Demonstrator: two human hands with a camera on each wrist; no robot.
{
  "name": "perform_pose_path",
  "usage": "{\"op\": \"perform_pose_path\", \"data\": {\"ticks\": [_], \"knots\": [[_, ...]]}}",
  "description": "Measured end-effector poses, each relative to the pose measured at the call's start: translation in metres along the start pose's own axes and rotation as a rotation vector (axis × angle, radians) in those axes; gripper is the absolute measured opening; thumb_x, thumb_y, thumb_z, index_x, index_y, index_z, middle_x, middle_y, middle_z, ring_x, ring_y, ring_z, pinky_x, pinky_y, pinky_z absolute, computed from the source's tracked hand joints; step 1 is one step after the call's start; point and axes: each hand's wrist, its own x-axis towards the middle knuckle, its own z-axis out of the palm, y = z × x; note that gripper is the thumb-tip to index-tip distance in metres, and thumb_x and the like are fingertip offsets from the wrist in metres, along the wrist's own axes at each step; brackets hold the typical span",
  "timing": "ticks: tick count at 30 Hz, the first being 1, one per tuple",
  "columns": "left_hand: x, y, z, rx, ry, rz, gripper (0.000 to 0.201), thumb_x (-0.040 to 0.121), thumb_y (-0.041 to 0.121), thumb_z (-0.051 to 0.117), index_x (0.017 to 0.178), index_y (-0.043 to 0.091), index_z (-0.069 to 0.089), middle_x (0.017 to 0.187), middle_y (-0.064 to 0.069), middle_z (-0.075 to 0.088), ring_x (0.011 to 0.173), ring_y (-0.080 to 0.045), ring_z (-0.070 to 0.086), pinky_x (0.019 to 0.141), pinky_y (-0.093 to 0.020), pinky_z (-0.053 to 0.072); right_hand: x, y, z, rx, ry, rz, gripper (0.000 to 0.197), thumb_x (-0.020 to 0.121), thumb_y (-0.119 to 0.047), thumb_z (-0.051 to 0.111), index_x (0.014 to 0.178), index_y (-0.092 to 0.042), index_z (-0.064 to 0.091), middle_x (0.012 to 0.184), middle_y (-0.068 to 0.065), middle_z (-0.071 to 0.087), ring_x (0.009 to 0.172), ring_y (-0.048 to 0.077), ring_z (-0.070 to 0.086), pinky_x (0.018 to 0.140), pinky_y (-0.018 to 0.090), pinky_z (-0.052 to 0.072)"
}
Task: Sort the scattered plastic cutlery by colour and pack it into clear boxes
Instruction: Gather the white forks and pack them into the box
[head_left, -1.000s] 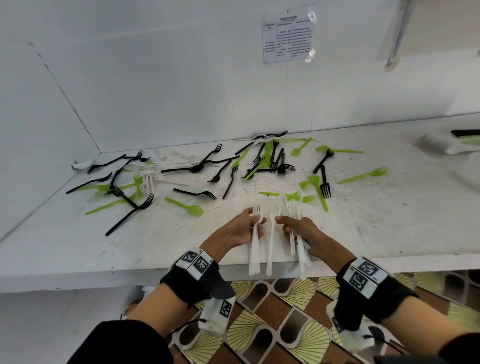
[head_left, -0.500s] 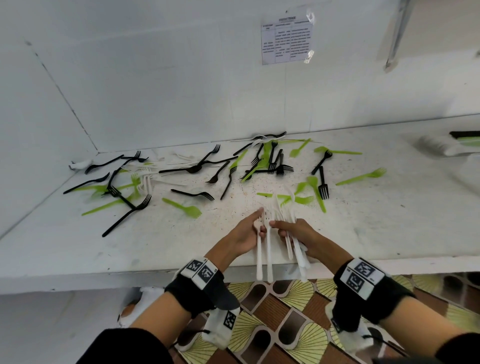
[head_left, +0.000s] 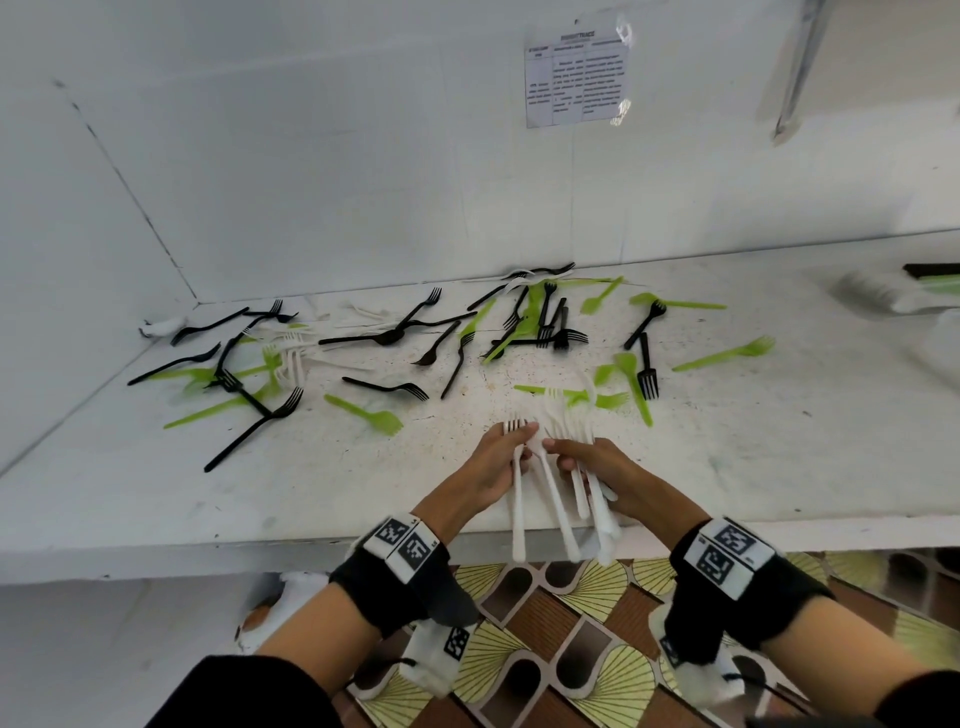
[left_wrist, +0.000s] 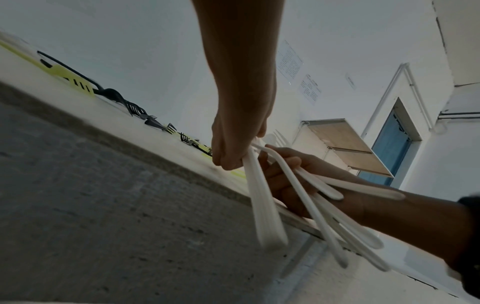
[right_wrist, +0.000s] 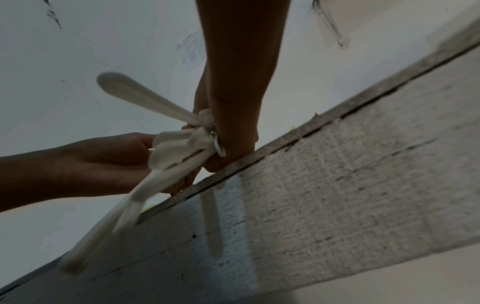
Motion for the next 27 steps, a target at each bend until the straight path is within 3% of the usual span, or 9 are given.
{"op": "perform_pose_path", "data": {"ticks": [3, 5, 8, 10, 13, 16, 21, 27], "knots": [[0.001, -0.005, 0.005, -0.045, -0.03, 0.006, 0.009, 0.097, 0.009, 0.046, 0.104, 0.005, 0.05, 0.089, -0.008, 0.058, 0.074, -0.015, 0.057, 0.068, -0.024, 0.048, 0.001, 0.0, 0.0, -0.008, -0.012, -0.005, 0.032, 0.084, -0.018, 0.067, 0.056, -0.011, 0.054, 0.045, -0.003, 0.051, 0.036, 0.008, 0.045, 0.039, 0.018, 0.039], [0.002, -0.008, 0.007, -0.083, -0.031, -0.001, 0.012, 0.099, 0.007, 0.042, 0.105, 0.002, 0.05, 0.092, -0.013, 0.06, 0.078, -0.022, 0.06, 0.074, -0.03, 0.052, 0.002, 0.002, 0.001, -0.024, 0.012, -0.033, 0.031, 0.084, -0.02, 0.068, 0.057, -0.01, 0.055, 0.045, -0.003, 0.052, 0.037, 0.009, 0.047, 0.041, 0.018, 0.041], [0.002, -0.004, 0.007, -0.161, 0.021, -0.013, 0.018, 0.099, 0.003, 0.036, 0.089, 0.001, 0.051, 0.088, -0.014, 0.057, 0.078, -0.025, 0.058, 0.068, -0.035, 0.055, 0.003, 0.004, 0.003, -0.026, 0.051, -0.078, 0.032, 0.083, -0.026, 0.069, 0.057, -0.012, 0.057, 0.047, -0.002, 0.052, 0.039, 0.008, 0.048, 0.044, 0.018, 0.041], [0.003, 0.001, 0.004, -0.281, 0.077, -0.027, 0.018, 0.099, -0.003, 0.032, 0.091, 0.0, 0.048, 0.09, -0.014, 0.054, 0.079, -0.027, 0.057, 0.056, -0.034, 0.057, 0.003, 0.005, 0.003, -0.024, 0.074, -0.109, 0.03, 0.083, -0.029, 0.068, 0.061, -0.012, 0.056, 0.05, -0.001, 0.053, 0.04, 0.008, 0.047, 0.044, 0.019, 0.04], [0.005, 0.006, -0.004, -0.298, 0.13, -0.043, 0.019, 0.097, -0.007, 0.031, 0.094, 0.003, 0.047, 0.086, -0.012, 0.051, 0.071, -0.02, 0.052, 0.047, -0.024, 0.054, 0.0, 0.004, 0.004, -0.058, 0.082, -0.127, 0.03, 0.086, -0.034, 0.064, 0.067, -0.012, 0.056, 0.05, -0.002, 0.052, 0.042, 0.008, 0.045, 0.045, 0.018, 0.039], [0.008, 0.009, -0.007, -0.274, 0.16, -0.078, 0.019, 0.096, -0.005, 0.033, 0.091, 0.009, 0.046, 0.075, -0.008, 0.044, 0.06, -0.014, 0.04, 0.04, -0.015, 0.042, -0.001, 0.004, 0.005, -0.049, 0.049, -0.135, 0.025, 0.089, -0.037, 0.058, 0.085, -0.012, 0.062, 0.053, -0.001, 0.052, 0.04, 0.005, 0.044, 0.043, 0.016, 0.039], [0.01, 0.01, -0.002, -0.252, 0.141, -0.07, 0.01, 0.094, 0.01, 0.053, 0.086, 0.012, 0.047, 0.071, -0.002, 0.044, 0.059, -0.011, 0.042, 0.039, -0.017, 0.038, -0.001, 0.004, 0.008, -0.168, 0.017, -0.165, 0.026, 0.089, -0.028, 0.061, 0.068, -0.014, 0.054, 0.049, -0.004, 0.053, 0.038, 0.002, 0.046, 0.043, 0.014, 0.039], [0.015, 0.011, -0.003, -0.289, 0.128, -0.065, 0.02, 0.097, -0.003, 0.04, 0.082, 0.003, 0.051, 0.079, -0.01, 0.051, 0.064, -0.017, 0.048, 0.046, -0.021, 0.047, 0.0, 0.004, 0.007, -0.122, -0.004, -0.138, 0.022, 0.088, -0.025, 0.063, 0.07, -0.014, 0.055, 0.051, 0.0, 0.053, 0.038, 0.005, 0.045, 0.041, 0.016, 0.038]]}}
